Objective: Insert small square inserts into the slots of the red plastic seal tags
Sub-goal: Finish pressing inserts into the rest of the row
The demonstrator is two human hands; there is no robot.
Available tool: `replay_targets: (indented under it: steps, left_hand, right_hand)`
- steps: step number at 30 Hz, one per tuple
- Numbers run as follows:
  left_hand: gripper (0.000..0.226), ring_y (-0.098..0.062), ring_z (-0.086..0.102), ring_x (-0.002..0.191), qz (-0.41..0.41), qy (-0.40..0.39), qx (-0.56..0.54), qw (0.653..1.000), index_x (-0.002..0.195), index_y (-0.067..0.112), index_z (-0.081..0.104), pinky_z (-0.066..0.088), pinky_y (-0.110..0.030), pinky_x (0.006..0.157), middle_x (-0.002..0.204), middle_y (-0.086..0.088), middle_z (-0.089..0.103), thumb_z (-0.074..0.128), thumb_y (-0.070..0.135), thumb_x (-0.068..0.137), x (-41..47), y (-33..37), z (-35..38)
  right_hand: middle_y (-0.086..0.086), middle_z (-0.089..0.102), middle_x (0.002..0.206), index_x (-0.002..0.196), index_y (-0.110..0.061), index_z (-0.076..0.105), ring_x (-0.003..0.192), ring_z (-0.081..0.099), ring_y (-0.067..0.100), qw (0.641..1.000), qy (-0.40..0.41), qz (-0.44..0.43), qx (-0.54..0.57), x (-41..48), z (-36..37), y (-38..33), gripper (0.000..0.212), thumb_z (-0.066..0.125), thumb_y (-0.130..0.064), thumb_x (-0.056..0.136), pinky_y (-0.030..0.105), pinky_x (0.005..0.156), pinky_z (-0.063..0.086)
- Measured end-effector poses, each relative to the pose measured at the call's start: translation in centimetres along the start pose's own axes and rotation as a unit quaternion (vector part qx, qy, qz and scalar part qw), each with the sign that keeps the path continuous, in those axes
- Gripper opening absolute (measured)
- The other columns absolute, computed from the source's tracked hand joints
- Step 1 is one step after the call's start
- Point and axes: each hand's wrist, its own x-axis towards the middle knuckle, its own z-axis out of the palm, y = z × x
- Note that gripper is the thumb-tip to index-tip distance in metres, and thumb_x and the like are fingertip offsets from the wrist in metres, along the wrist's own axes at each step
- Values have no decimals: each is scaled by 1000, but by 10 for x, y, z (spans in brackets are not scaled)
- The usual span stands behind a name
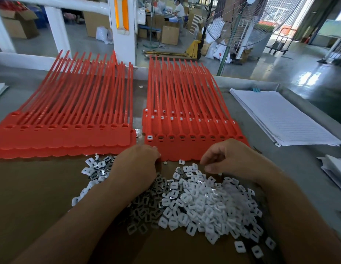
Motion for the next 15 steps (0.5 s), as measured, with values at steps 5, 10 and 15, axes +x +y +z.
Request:
replay_targets:
  steps: [5,10,15]
  left_hand:
    - [37,-14,55,106,1,2,5,1000,113,18,62,44,-28,87,121,6,59,36,8,88,1,0,1]
    - [39,-14,52,113,2,2,1,1000,118,21,59,41,-27,92,126,7,56,36,9,89,0,1,-1]
    - [40,-14,52,113,1,5,-1,1000,120,21,58,41,-27,92,127,7,56,37,8,89,0,1,0]
  right_hand:
    - [-10,70,78,80,-26,69,69,62,-5,999,-27,26,5,4,9,0,16,79,-18,70,11,69,50]
    - [-13,68,72,78,-26,69,64,60,-8,999,-23,23,-9,6,13,1,11,75,-17,75,9,66,48]
    - [-14,64,77,81,-26,66,71,60,3,998,-15,19,-50,8,15,-1,7,62,-26,87,18,69,50]
